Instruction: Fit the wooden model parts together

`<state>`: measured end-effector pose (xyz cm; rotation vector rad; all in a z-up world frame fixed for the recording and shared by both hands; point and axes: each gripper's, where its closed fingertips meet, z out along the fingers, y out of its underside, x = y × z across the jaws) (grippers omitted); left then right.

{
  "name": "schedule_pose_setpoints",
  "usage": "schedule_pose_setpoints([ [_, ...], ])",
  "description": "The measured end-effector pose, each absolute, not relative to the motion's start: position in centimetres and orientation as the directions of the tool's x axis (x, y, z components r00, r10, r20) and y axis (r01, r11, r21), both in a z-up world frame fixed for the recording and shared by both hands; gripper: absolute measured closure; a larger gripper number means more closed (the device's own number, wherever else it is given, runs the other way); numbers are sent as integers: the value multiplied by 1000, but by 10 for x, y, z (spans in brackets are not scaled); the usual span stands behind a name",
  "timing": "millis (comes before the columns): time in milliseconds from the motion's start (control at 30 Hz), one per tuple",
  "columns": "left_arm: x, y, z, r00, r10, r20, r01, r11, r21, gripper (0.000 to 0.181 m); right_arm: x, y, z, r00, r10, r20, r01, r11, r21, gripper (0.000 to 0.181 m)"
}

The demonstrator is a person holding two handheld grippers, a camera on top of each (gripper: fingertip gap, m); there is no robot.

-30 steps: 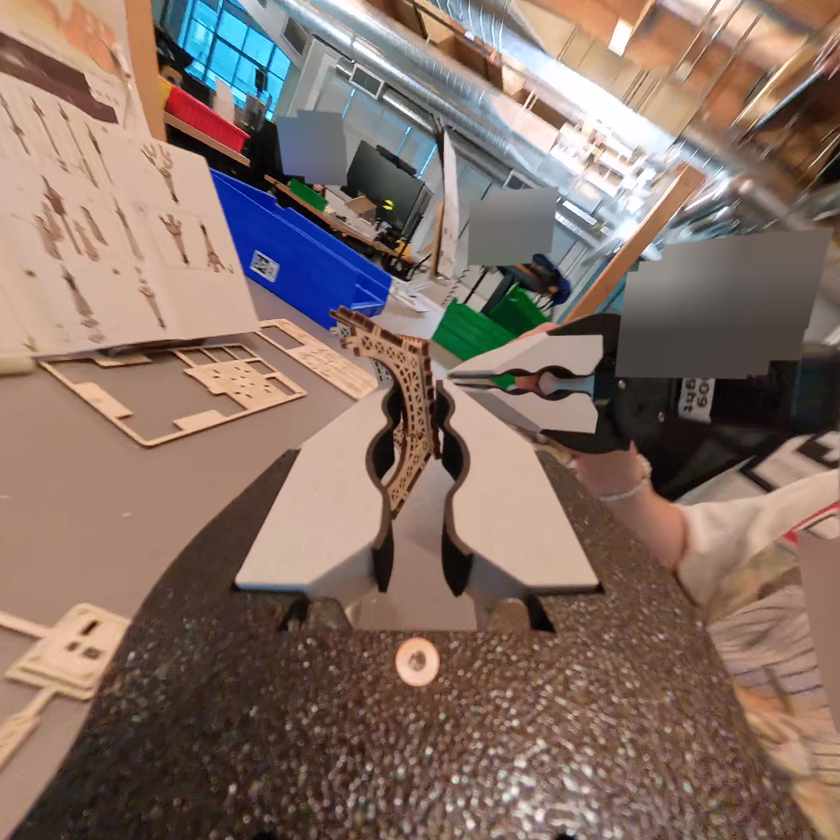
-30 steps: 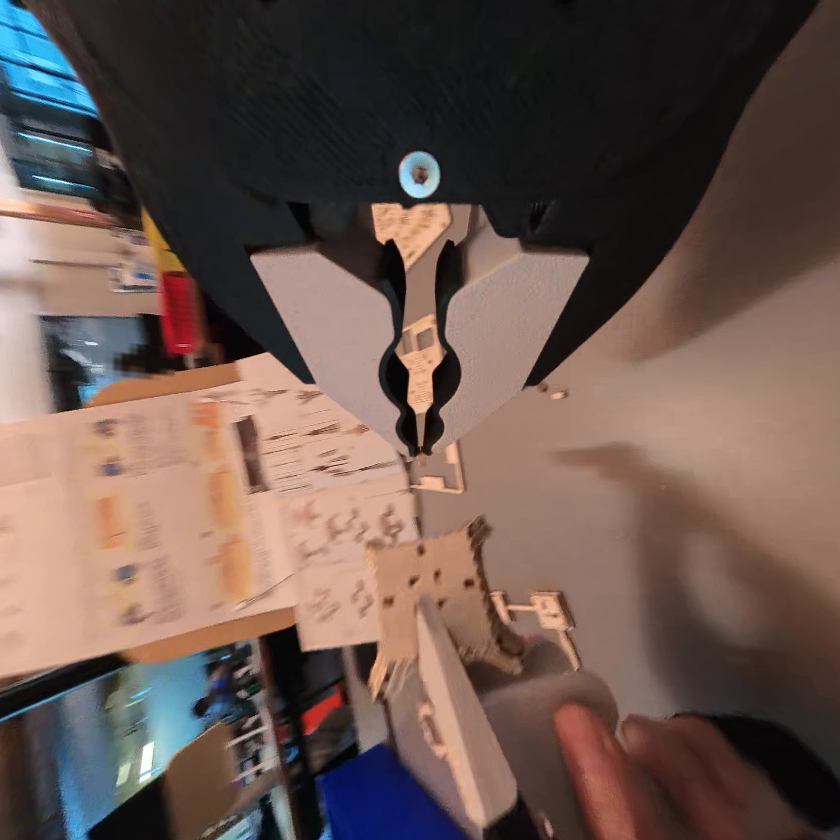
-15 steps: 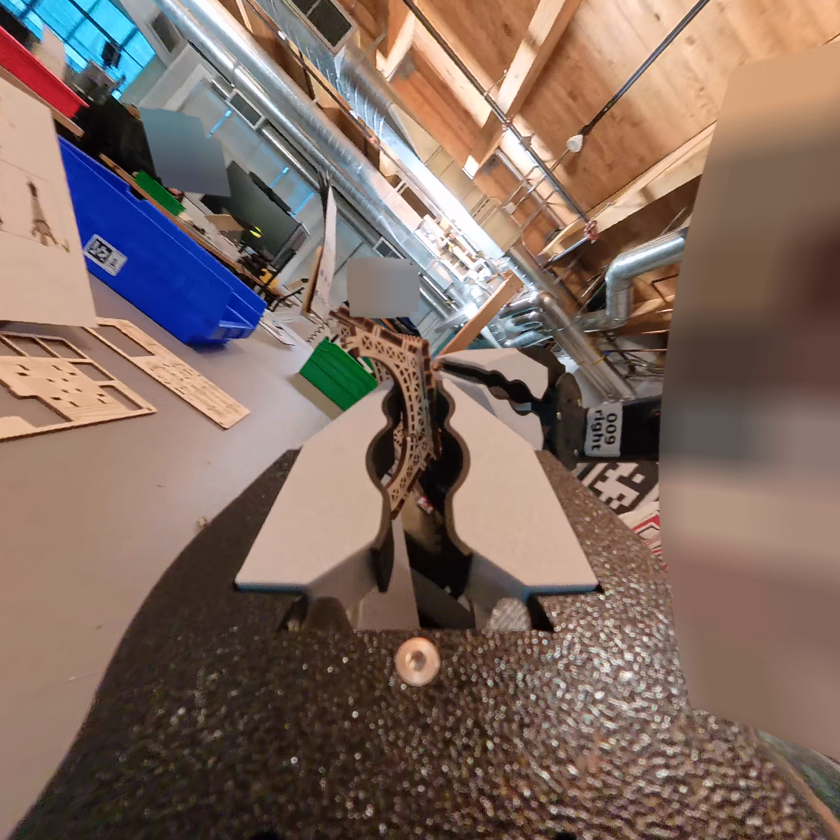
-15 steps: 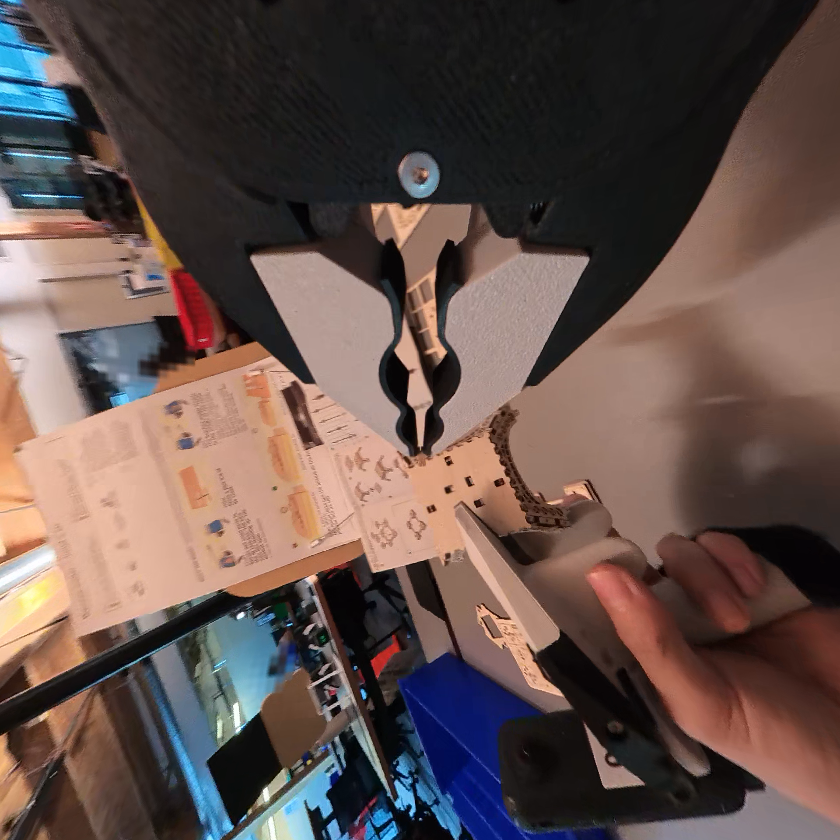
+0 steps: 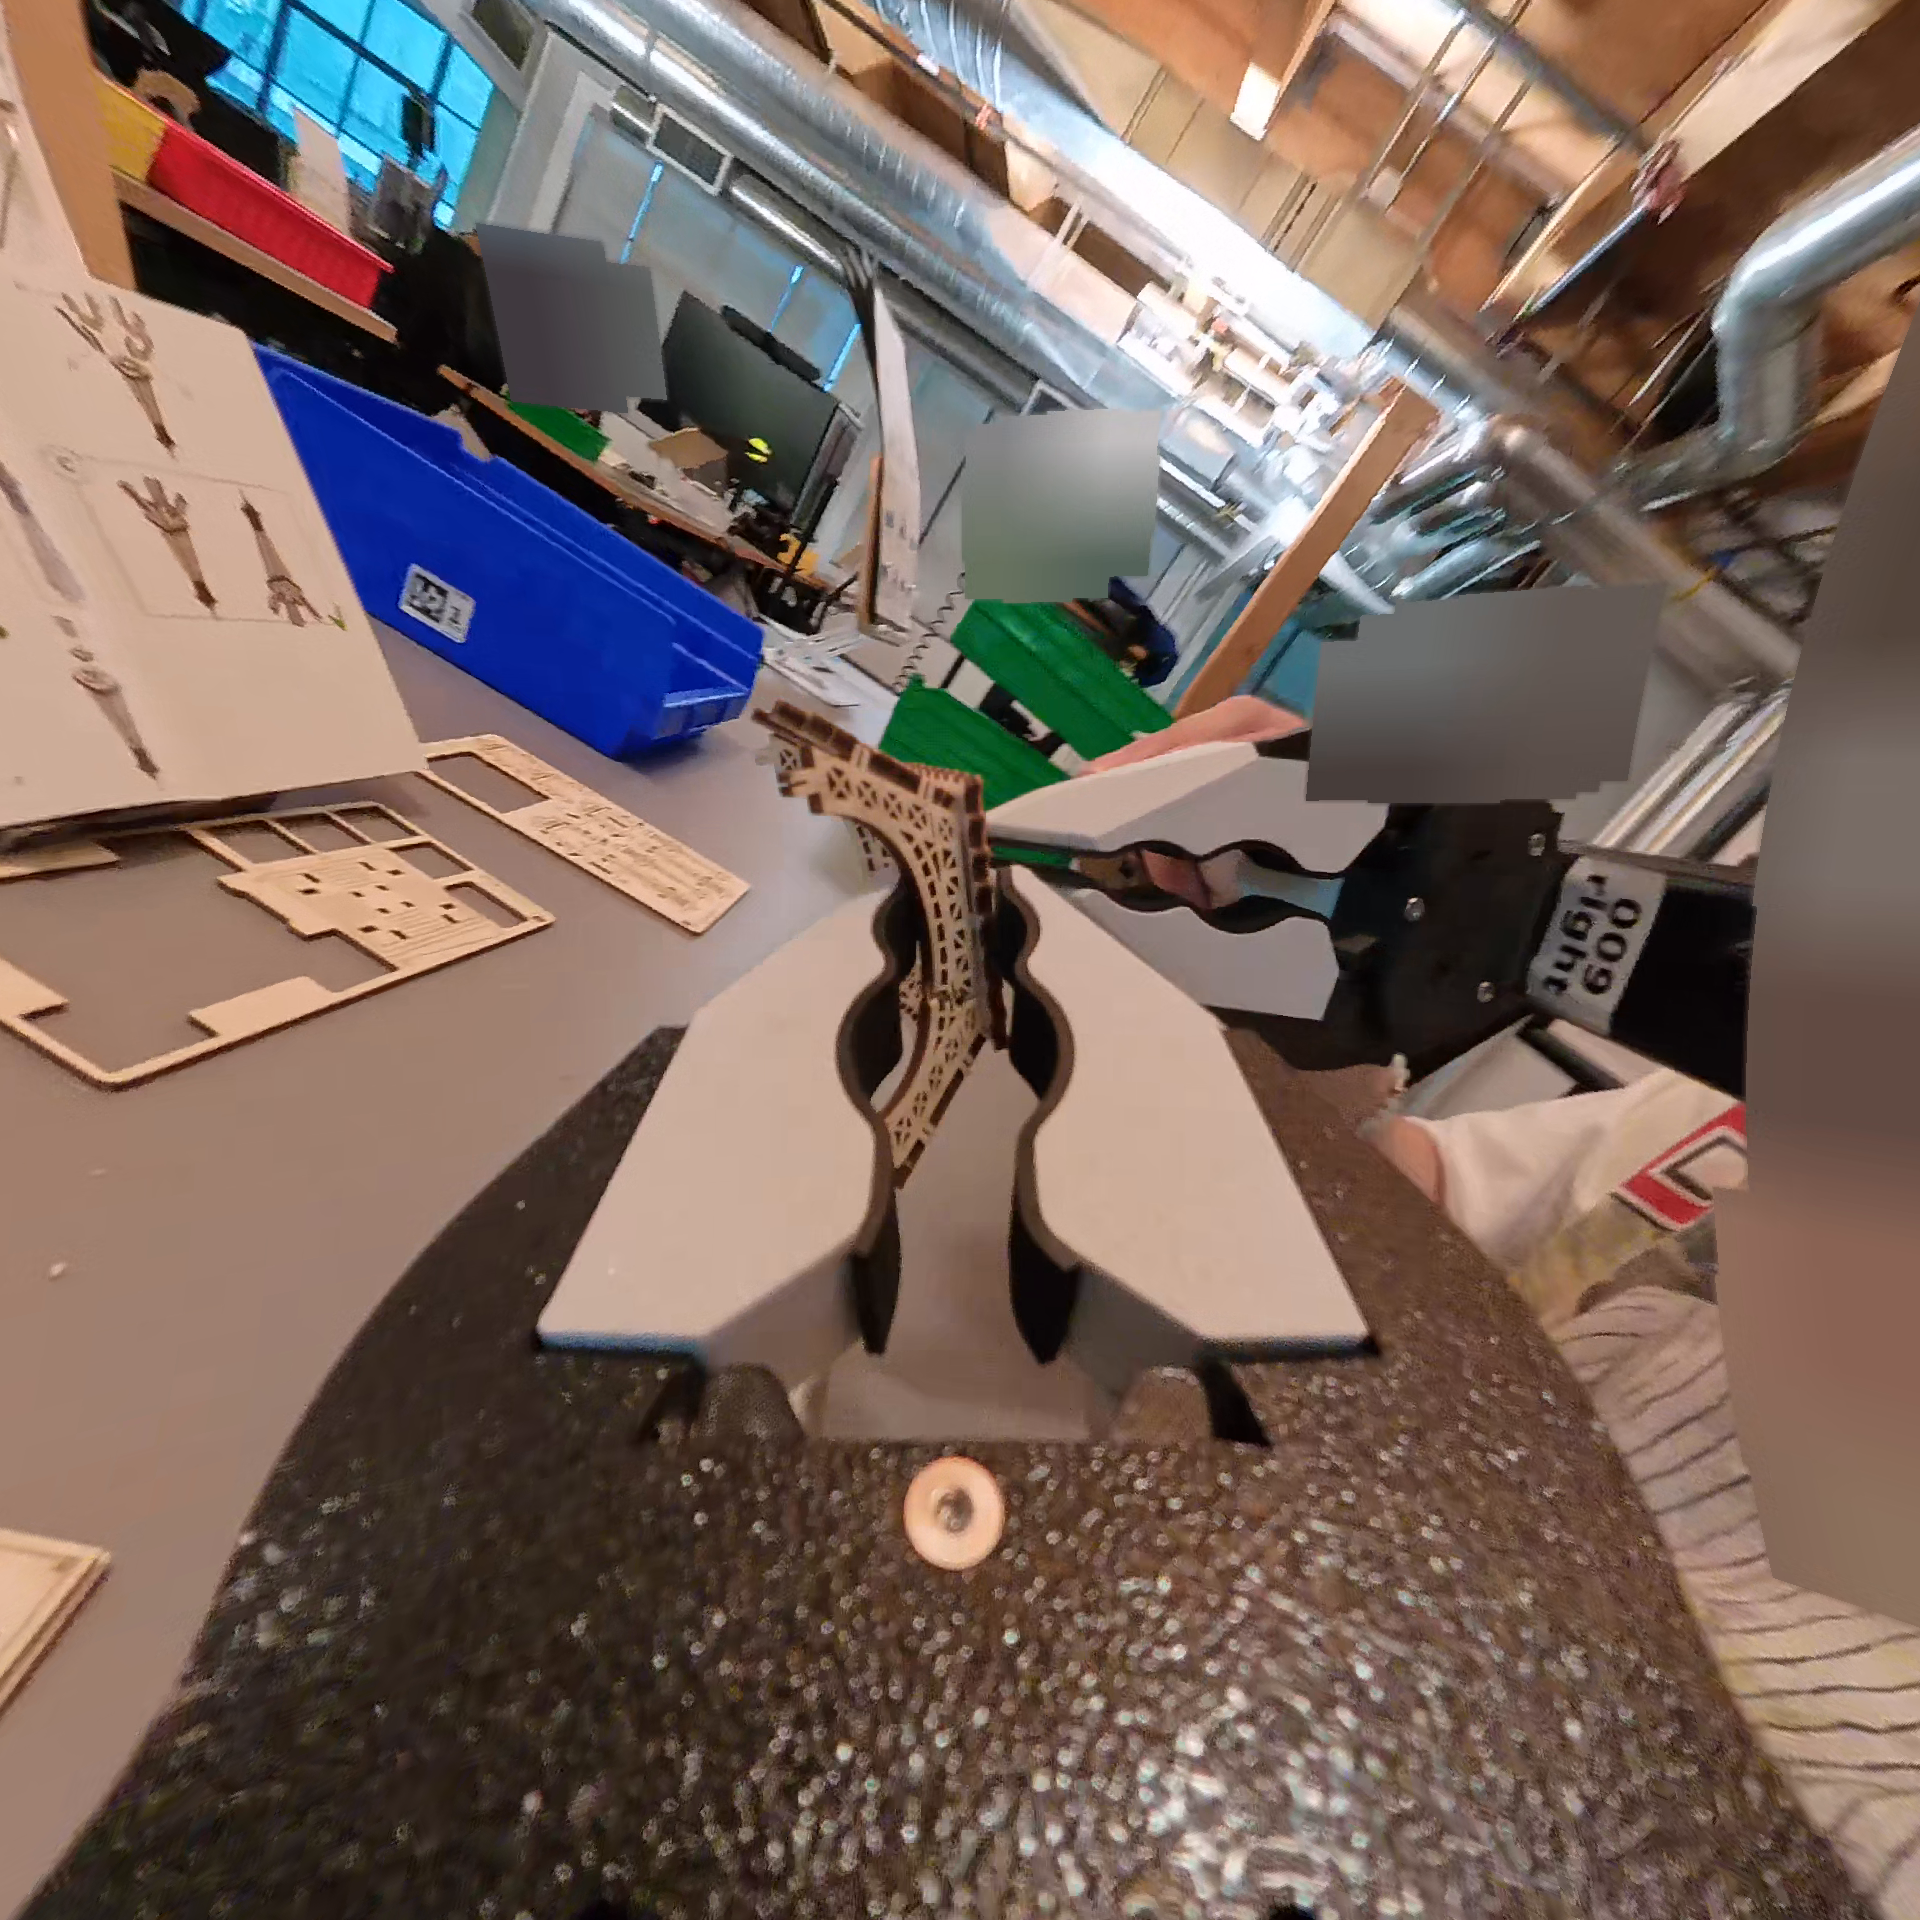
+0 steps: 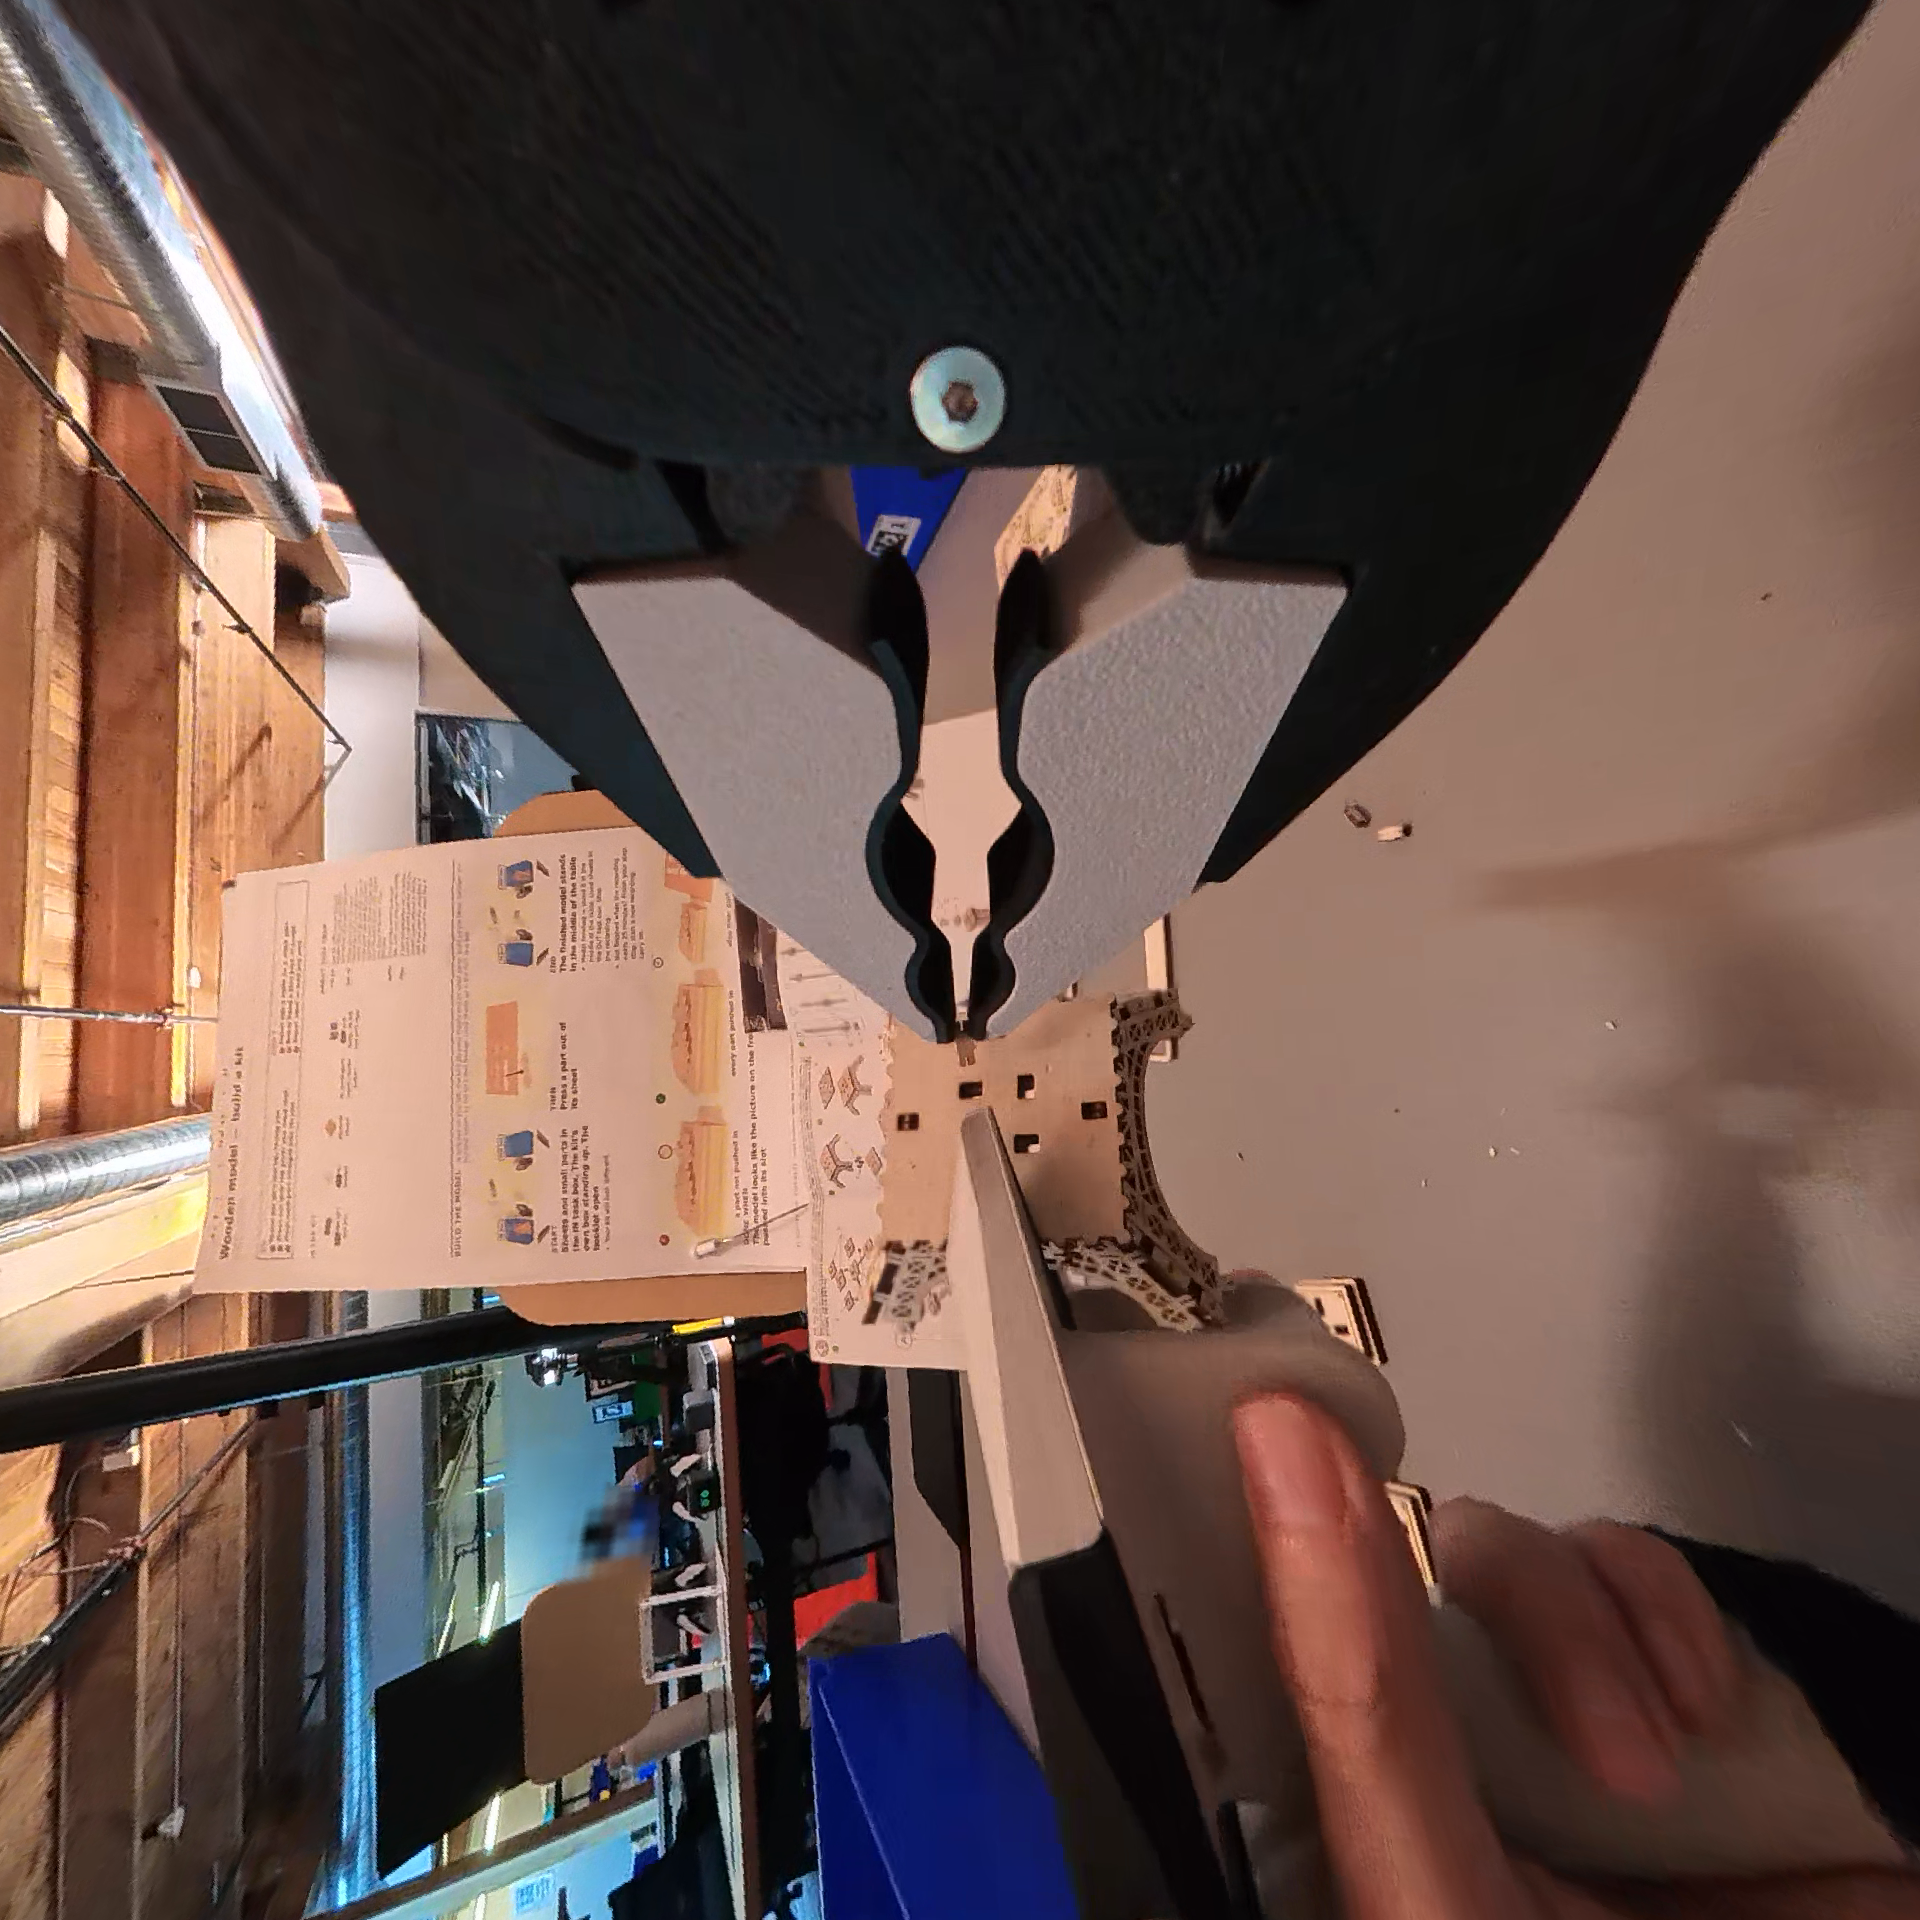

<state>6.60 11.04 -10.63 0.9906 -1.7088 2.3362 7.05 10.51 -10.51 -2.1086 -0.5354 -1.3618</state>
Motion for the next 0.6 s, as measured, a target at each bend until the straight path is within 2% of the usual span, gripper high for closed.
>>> schedule_pose_setpoints([
  [333,70,110,-110,-778,-461,426,-330,-276,-902,170,75,107,-111,383,48,923,582,-788,-201,180],
  [467,73,111,-110,-764,-534,361,-277,-234,-932,170,77,109,-112,403,19,915,563,-794,-232,180],
  [600,74,111,-111,-754,-592,285,-222,-178,-959,170,78,111,-108,444,-50,894,537,-784,-311,180],
])
